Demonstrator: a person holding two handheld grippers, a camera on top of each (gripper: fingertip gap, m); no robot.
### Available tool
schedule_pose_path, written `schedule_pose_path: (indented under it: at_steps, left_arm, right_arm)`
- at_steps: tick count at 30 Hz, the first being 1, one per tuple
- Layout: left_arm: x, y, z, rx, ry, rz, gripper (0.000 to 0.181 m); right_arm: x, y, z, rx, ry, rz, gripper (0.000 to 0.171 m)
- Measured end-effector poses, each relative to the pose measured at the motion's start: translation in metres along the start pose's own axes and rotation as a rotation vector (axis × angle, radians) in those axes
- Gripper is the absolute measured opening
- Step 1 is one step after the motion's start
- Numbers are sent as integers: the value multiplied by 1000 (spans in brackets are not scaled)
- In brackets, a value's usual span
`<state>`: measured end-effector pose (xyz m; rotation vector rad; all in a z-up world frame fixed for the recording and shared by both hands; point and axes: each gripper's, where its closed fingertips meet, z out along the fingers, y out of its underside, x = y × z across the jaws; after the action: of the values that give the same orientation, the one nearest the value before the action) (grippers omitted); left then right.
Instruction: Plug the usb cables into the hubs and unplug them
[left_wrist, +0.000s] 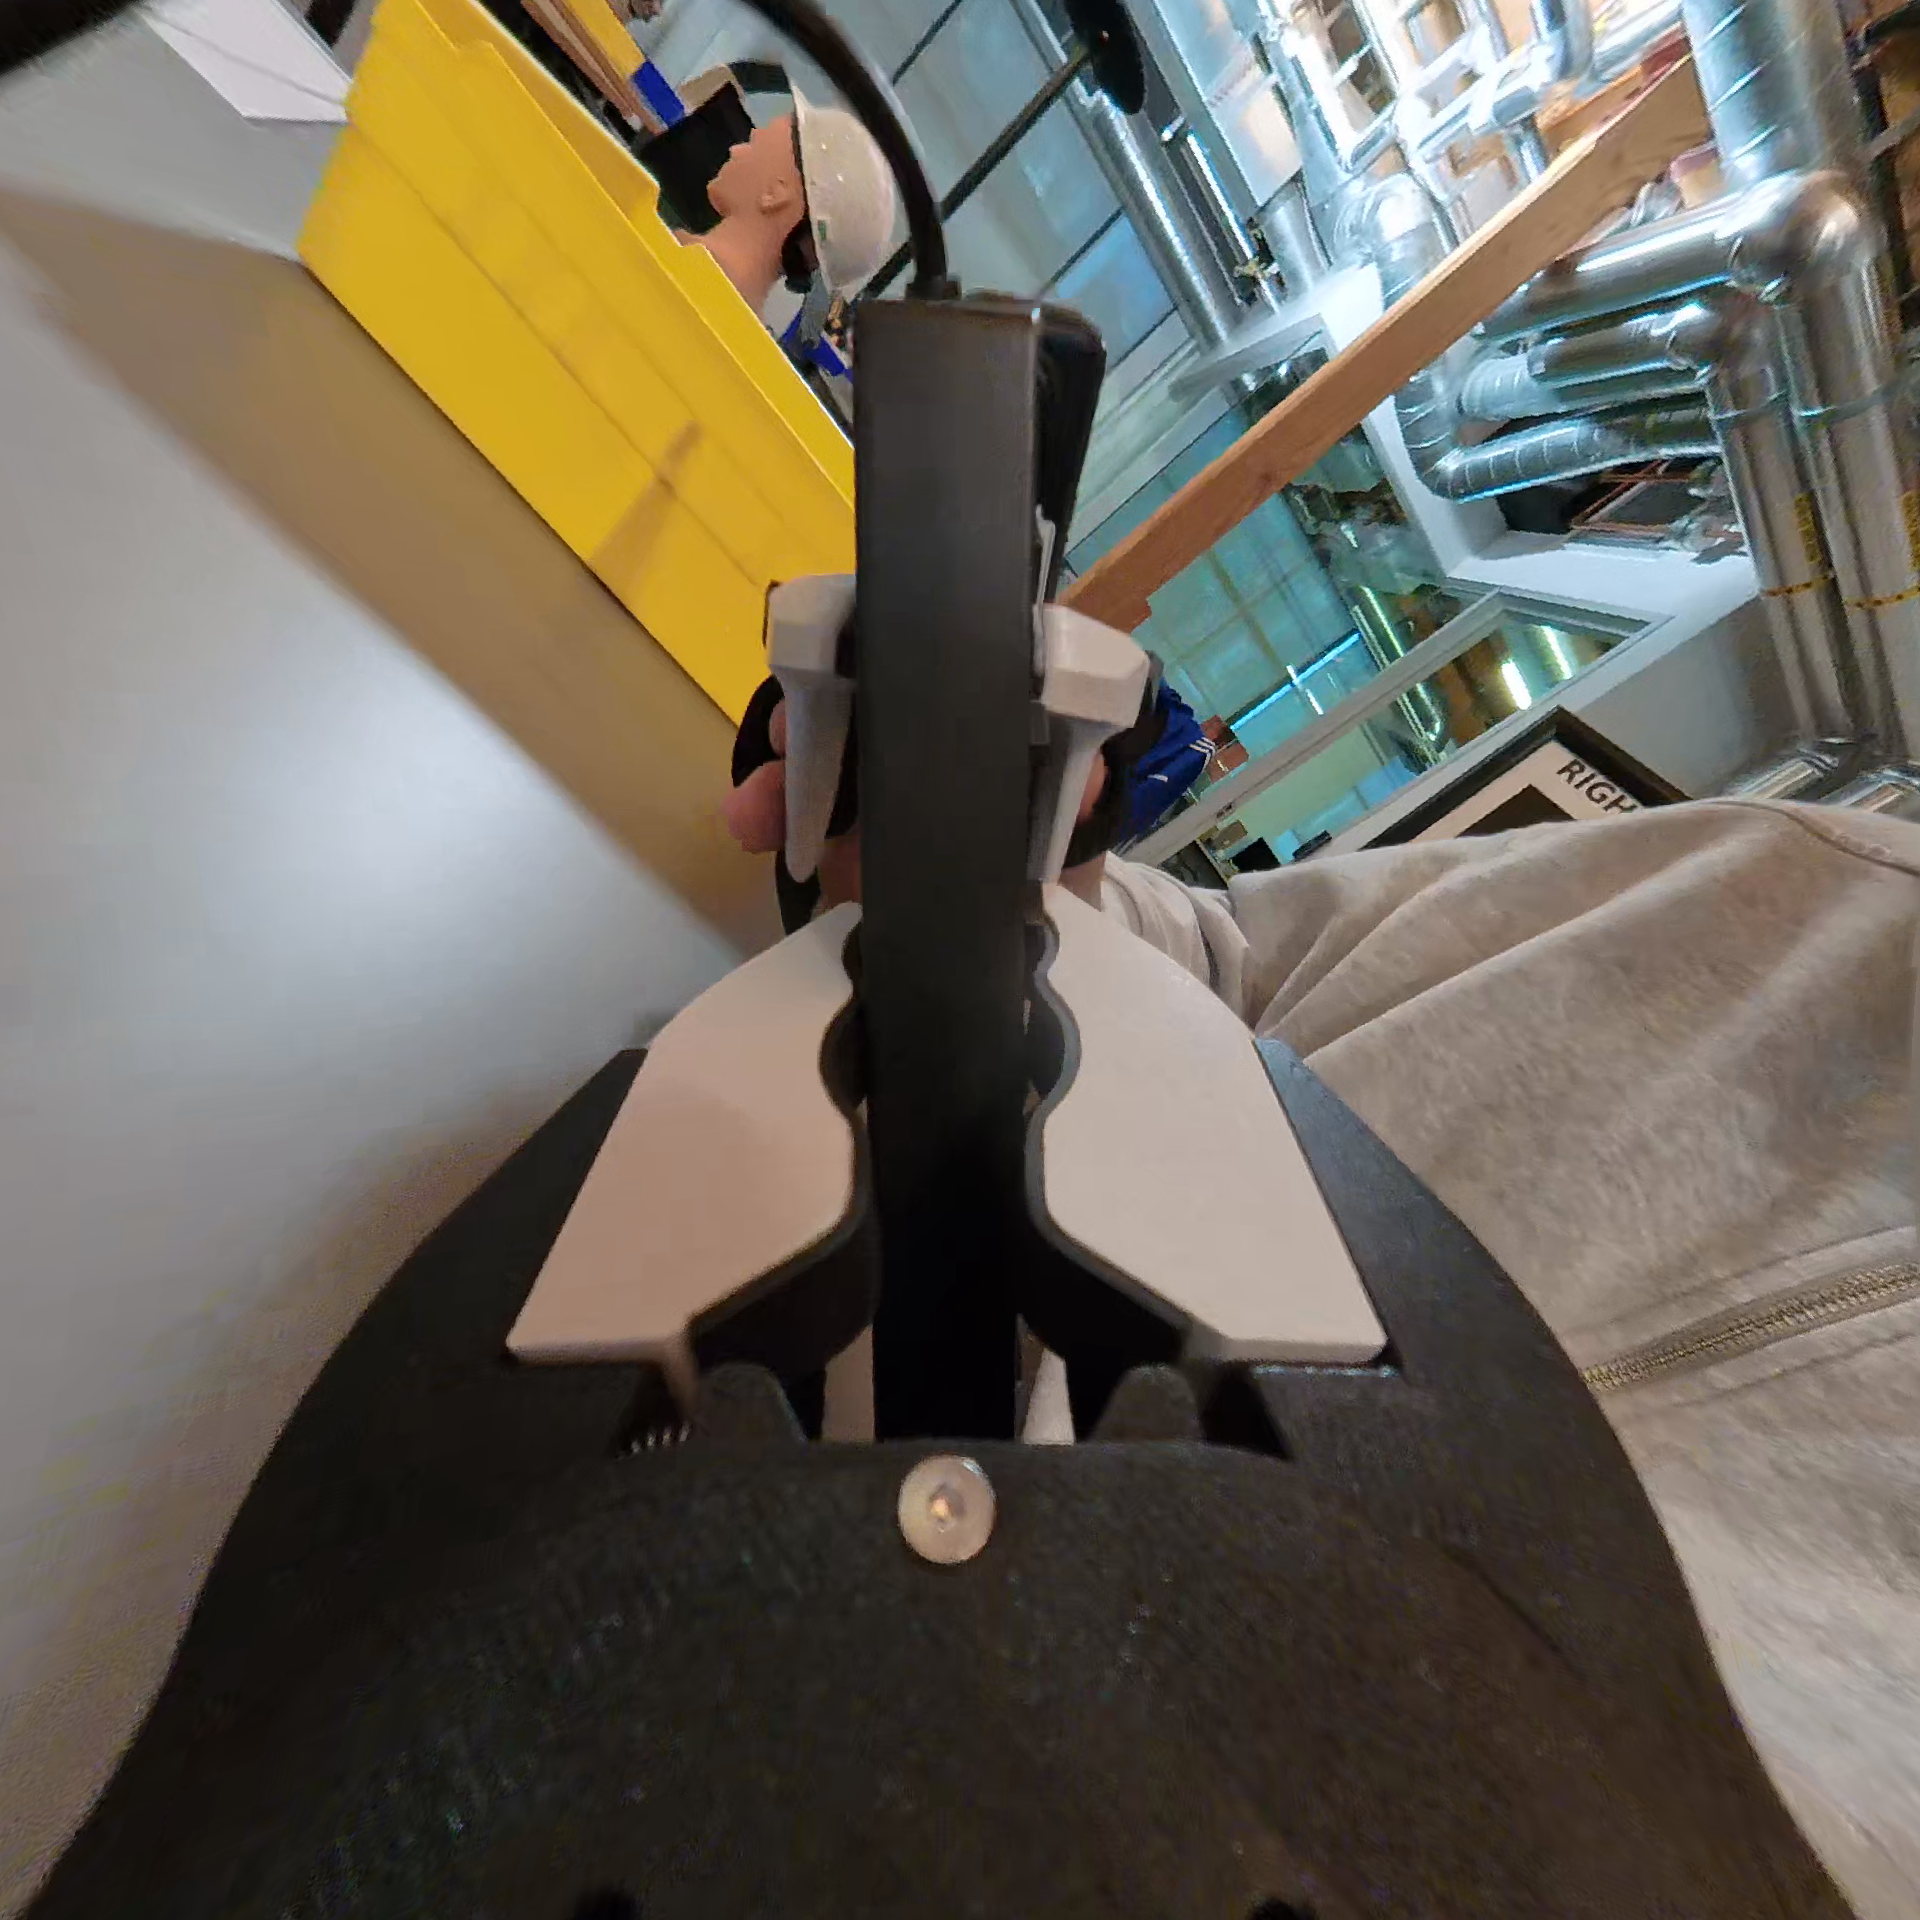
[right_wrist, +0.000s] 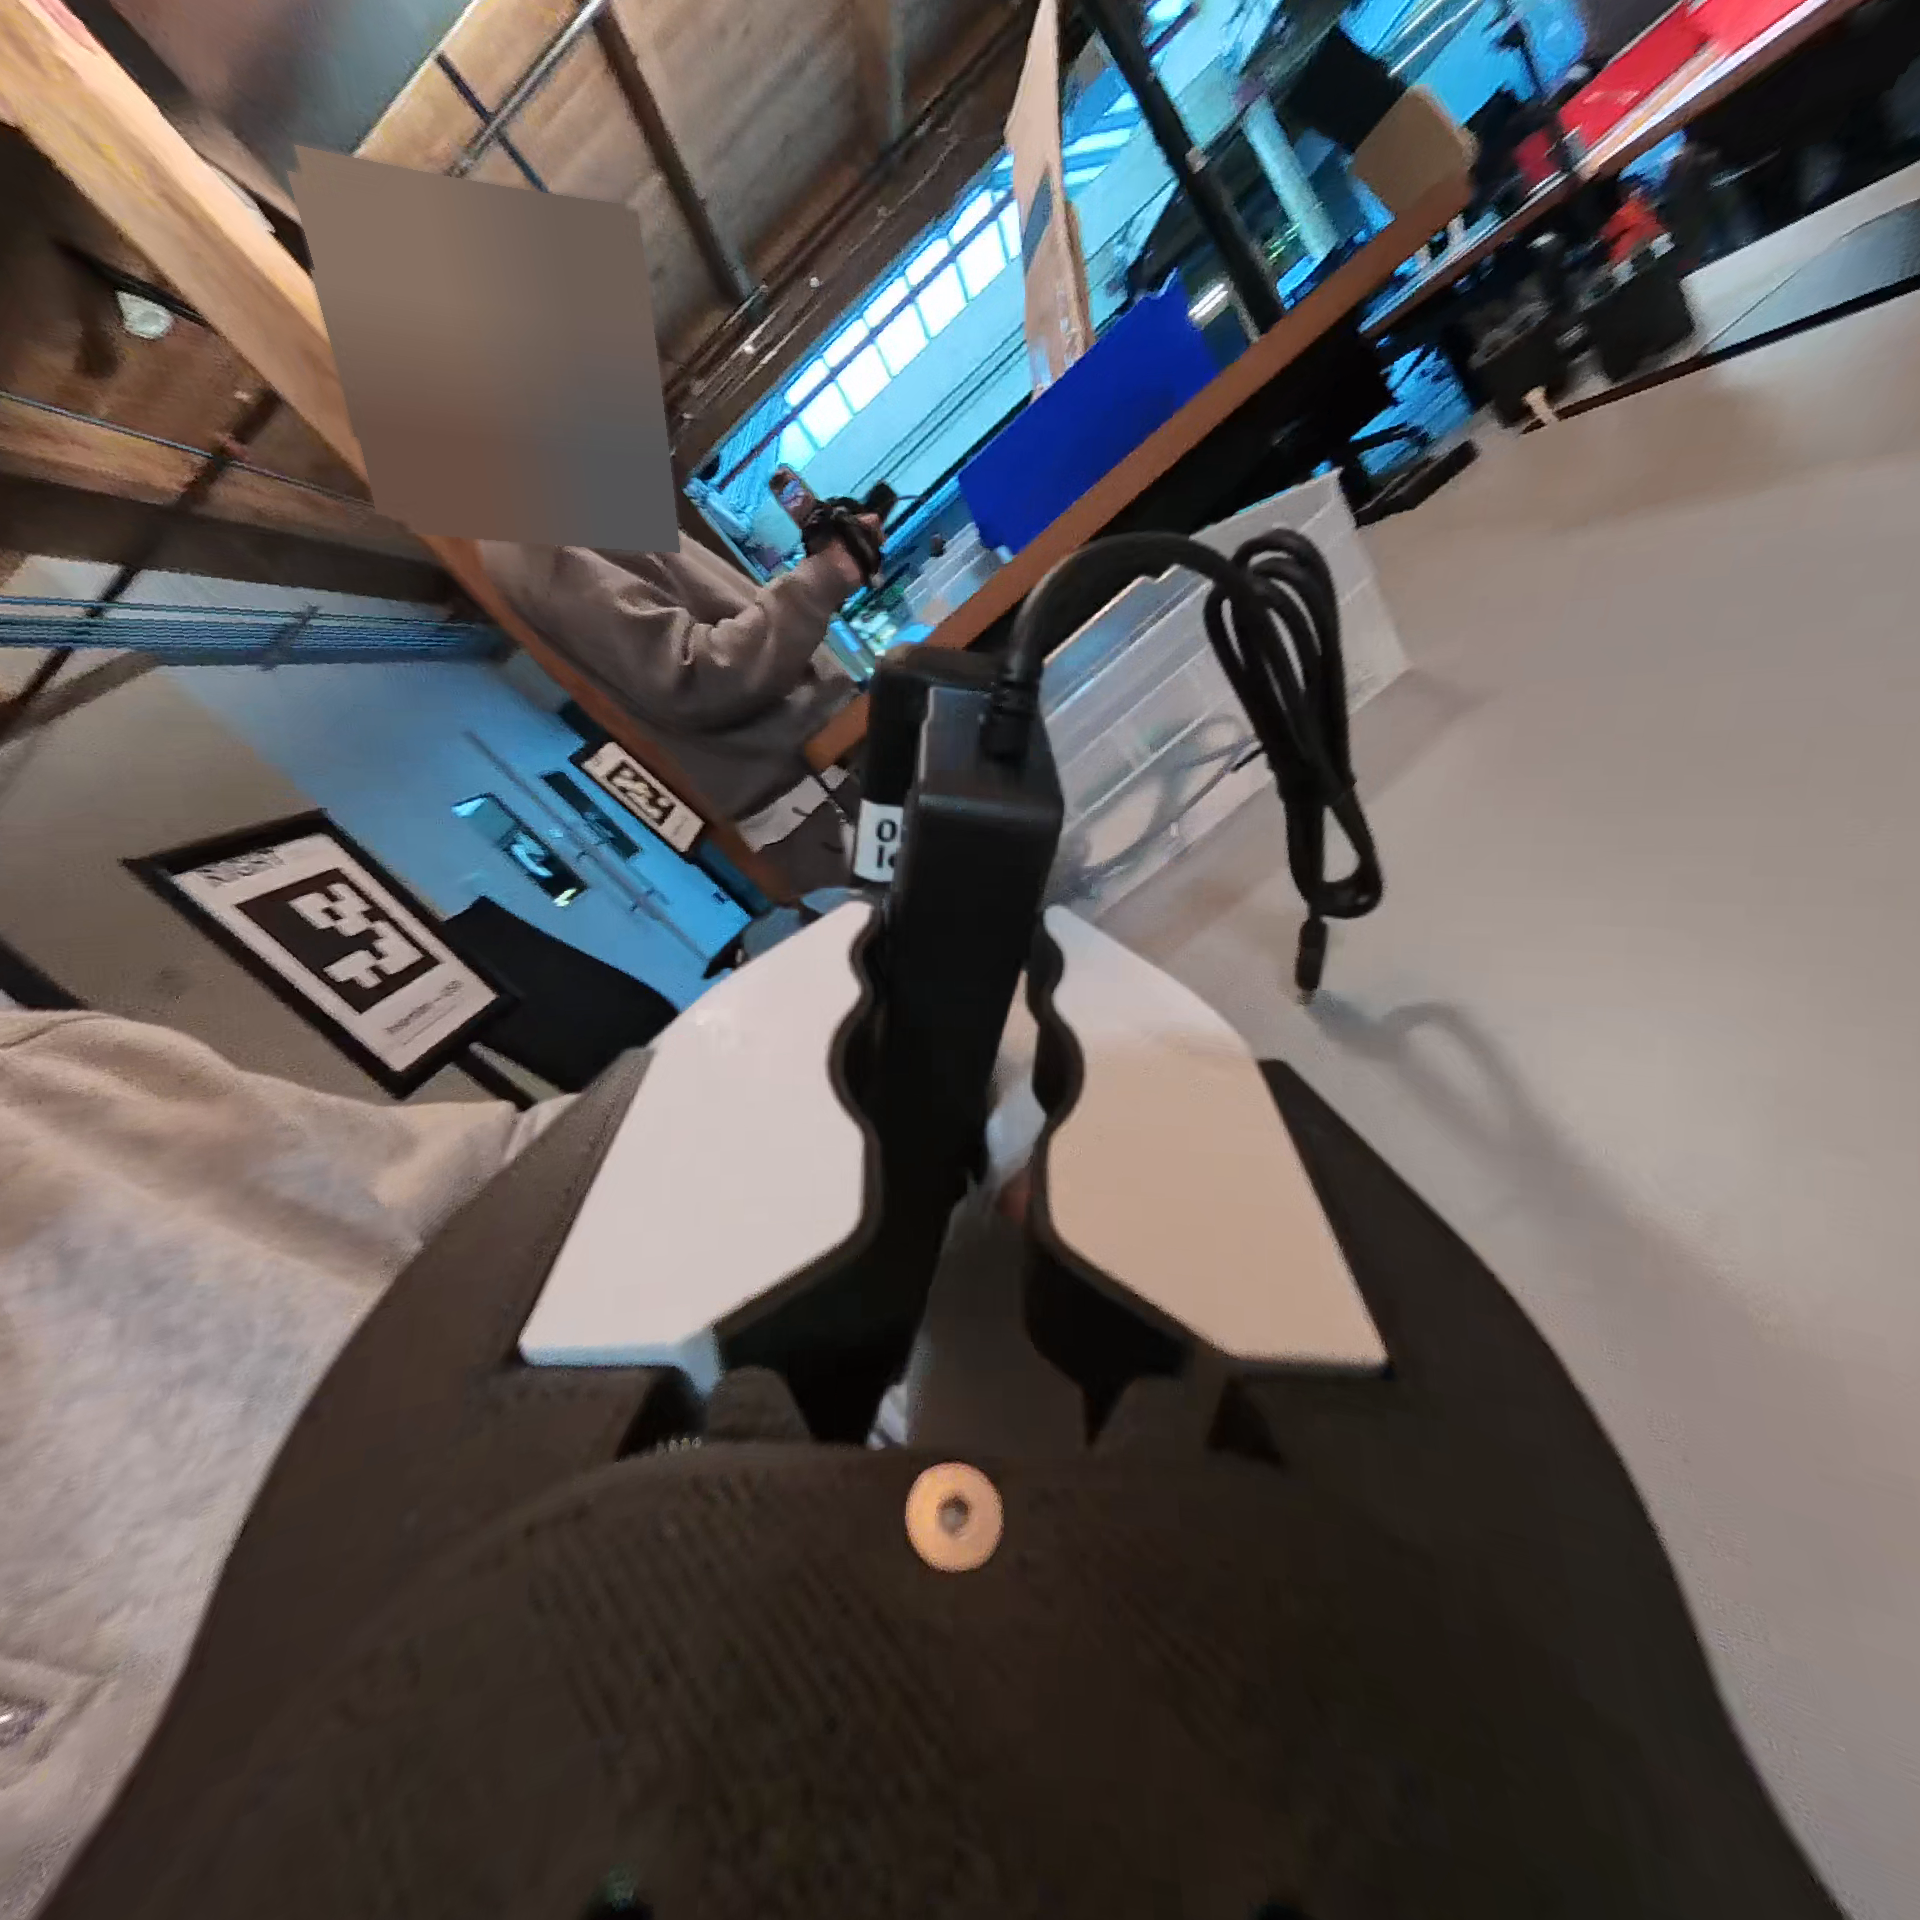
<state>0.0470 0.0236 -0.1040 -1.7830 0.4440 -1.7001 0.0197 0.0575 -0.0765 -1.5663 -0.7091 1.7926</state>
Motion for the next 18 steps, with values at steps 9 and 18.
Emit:
schedule_pose_path:
  at_steps: [9, 18]
  left_arm:
    - [5, 18, -2, 78, 4, -9, 25]
    - [1, 17, -3, 74, 7, -2, 26]
  right_arm:
    - [-8, 6, 22, -41, -140, 163, 24]
    - [6, 4, 15, 3, -34, 131, 39]
